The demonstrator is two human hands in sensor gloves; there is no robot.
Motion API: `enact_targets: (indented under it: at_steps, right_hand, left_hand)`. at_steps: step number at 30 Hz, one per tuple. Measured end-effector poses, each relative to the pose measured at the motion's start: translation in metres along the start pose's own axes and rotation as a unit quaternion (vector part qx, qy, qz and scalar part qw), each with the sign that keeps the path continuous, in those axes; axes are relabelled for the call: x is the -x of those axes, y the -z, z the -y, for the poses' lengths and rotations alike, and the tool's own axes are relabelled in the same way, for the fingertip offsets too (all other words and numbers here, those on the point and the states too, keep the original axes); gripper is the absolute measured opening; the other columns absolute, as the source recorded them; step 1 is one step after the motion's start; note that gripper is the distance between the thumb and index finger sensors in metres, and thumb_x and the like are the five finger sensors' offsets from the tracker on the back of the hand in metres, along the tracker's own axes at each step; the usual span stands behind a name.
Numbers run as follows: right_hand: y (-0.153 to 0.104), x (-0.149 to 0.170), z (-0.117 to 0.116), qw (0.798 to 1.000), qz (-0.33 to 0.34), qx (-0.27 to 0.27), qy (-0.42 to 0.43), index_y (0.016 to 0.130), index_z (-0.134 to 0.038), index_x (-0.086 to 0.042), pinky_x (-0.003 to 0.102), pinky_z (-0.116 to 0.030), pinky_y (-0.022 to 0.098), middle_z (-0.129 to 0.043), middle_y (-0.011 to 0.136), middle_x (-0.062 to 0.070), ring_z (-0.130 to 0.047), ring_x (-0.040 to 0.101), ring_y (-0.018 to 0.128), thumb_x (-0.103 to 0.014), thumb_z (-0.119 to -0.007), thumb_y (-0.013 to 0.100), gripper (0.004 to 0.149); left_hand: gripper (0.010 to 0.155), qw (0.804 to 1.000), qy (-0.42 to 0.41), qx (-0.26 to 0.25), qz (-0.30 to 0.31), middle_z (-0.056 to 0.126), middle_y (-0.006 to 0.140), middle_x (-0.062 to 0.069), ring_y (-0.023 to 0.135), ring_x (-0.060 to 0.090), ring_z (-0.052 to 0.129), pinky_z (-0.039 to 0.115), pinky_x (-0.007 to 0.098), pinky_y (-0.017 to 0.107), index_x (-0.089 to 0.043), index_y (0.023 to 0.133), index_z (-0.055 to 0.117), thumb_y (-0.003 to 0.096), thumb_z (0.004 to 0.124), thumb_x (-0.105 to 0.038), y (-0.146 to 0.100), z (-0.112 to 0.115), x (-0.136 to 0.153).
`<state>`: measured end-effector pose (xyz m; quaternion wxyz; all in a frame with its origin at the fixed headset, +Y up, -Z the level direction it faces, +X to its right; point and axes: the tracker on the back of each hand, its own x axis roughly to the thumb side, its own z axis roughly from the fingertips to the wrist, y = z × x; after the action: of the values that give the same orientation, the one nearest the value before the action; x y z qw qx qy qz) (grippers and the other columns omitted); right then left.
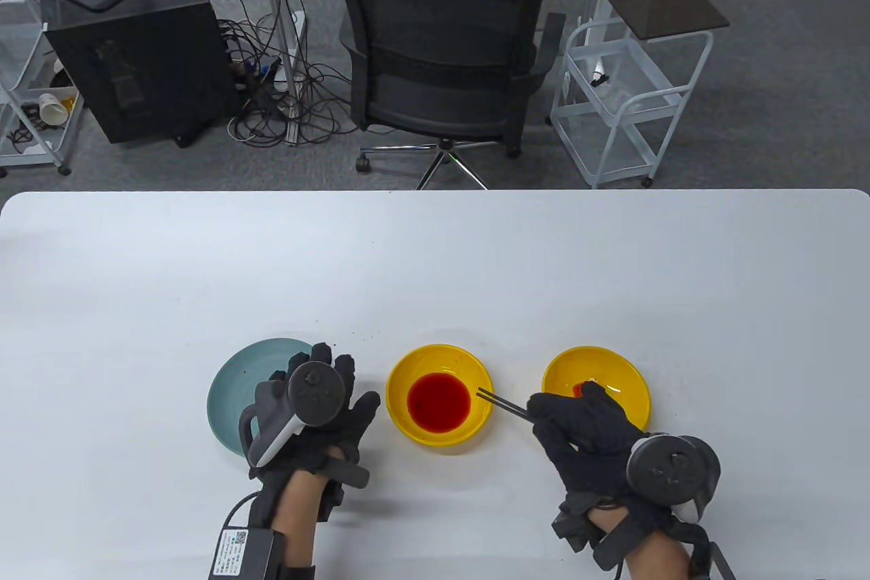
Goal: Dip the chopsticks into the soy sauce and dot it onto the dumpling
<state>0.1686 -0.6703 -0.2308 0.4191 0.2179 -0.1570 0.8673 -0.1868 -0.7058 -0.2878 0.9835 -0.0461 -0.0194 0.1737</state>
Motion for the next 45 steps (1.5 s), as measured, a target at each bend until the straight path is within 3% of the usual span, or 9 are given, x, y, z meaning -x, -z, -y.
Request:
enact_targets:
  at_steps: [15, 25, 45]
  right_hand:
    - [0.002, 0.006, -0.043, 0.995, -0.004, -0.072, -0.062, 0.081, -0.088, -0.022, 0.074, -0.056, 0.066, -0.1, 0.079, 0.011, -0.1, 0.039, 0.061, -0.046, -0.081, 0.039, 0.049]
    - [0.0, 0.01, -0.049, 0.992, -0.03, -0.118, -0.04, 0.086, -0.082, -0.016, 0.076, -0.051, 0.066, -0.092, 0.087, 0.016, -0.095, 0.043, 0.066, -0.047, -0.076, 0.043, 0.053]
    - [0.0, 0.008, -0.051, 0.991, -0.021, -0.12, -0.063, 0.084, -0.085, -0.02, 0.075, -0.053, 0.066, -0.095, 0.086, 0.012, -0.097, 0.04, 0.066, -0.046, -0.078, 0.042, 0.051]
  left_hand:
    - [0.079, 1.0, 0.004, -0.006, 0.007, 0.034, 0.12, 0.008, 0.11, 0.048, 0.037, 0.032, 0.072, 0.073, -0.021, 0.112, 0.054, 0.0477, 0.069, -0.065, 0.0, 0.0, -0.004]
    - [0.079, 1.0, 0.004, -0.005, 0.01, 0.034, 0.12, 0.008, 0.11, 0.048, 0.038, 0.032, 0.071, 0.073, -0.021, 0.111, 0.054, 0.0477, 0.069, -0.065, -0.001, 0.001, -0.004]
    - [0.079, 1.0, 0.0, -0.002, 0.01, 0.034, 0.12, 0.008, 0.11, 0.048, 0.038, 0.032, 0.072, 0.073, -0.021, 0.111, 0.054, 0.0478, 0.069, -0.065, 0.0, 0.001, -0.003]
